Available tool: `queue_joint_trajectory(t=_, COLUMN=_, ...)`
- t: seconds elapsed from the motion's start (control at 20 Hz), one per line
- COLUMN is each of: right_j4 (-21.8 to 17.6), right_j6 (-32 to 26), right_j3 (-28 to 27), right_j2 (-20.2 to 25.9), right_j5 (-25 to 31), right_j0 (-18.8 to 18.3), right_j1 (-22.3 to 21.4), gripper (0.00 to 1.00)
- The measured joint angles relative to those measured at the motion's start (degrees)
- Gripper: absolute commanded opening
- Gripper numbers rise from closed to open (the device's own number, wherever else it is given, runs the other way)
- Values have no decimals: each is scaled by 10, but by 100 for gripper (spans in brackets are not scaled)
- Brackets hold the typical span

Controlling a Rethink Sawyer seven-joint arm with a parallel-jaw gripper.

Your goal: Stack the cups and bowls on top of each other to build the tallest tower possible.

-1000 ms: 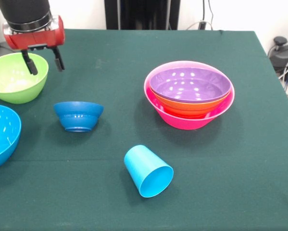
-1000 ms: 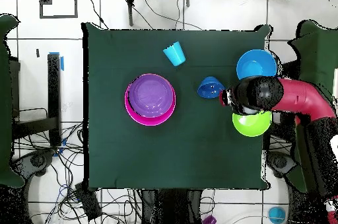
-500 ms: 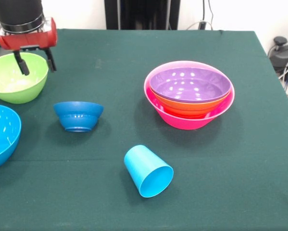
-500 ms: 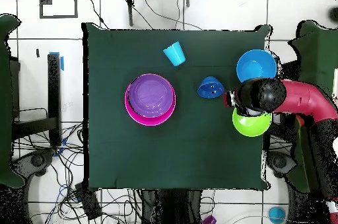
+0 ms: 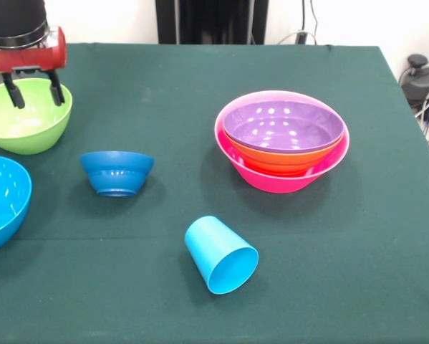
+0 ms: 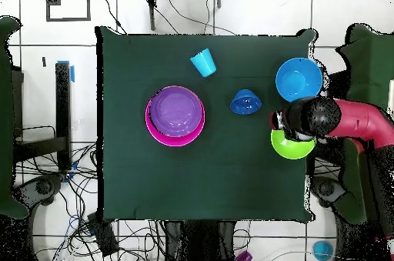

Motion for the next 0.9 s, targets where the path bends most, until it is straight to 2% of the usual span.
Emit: queue_joint_trajectory(t=0.9, right_j4=-5, right_j6=0, right_j3=45, right_j2=0, right_j5=0, right_j0=-1, right_j1=-22, gripper=100)
